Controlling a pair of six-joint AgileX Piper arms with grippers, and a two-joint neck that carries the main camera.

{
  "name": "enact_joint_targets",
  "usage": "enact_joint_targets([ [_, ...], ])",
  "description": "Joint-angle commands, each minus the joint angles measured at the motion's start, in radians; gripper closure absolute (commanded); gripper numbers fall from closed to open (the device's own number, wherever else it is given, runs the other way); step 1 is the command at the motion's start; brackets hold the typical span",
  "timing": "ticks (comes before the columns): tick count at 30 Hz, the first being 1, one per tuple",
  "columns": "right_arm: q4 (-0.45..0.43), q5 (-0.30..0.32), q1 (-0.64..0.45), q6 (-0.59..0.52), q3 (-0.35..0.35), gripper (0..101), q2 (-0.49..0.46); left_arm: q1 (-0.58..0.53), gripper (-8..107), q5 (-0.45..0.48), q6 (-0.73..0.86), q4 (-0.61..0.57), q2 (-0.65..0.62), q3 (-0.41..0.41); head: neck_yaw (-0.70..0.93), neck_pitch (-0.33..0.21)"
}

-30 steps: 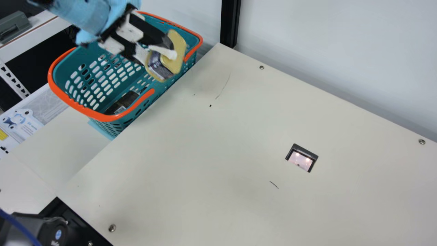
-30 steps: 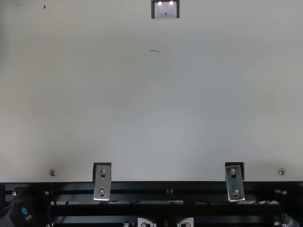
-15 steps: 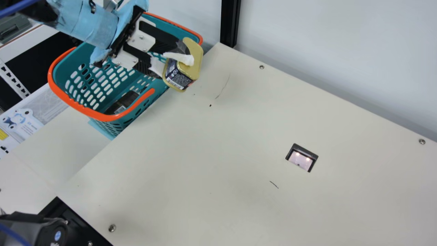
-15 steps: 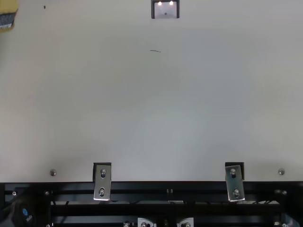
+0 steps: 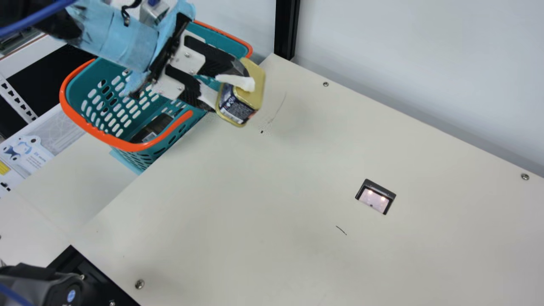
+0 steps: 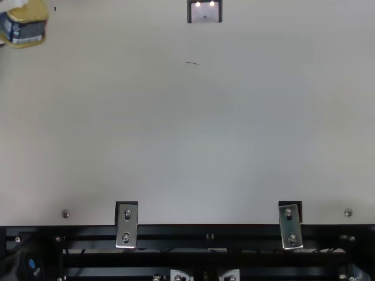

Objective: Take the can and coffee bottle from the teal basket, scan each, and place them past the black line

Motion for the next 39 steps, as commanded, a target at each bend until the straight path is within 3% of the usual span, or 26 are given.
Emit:
enact_joint_targets([
  [1, 0.000, 0.000, 0.000, 0.000, 0.000, 0, 0.000, -0.003, 89, 0.000, -0.023, -0.079, -0.020, 0.042, 0.012, -0.018],
  [14, 0.000, 0.000, 0.000, 0.000, 0.000, 0, 0.000, 0.001, 89, 0.000, -0.205, -0.343, -0.195, 0.167, 0.012, -0.018],
  [39, 0.000, 0.000, 0.000, 0.000, 0.000, 0, 0.000, -0.023, 89, 0.000, -0.635, -0.524, -0.608, 0.336, 0.012, -0.018],
])
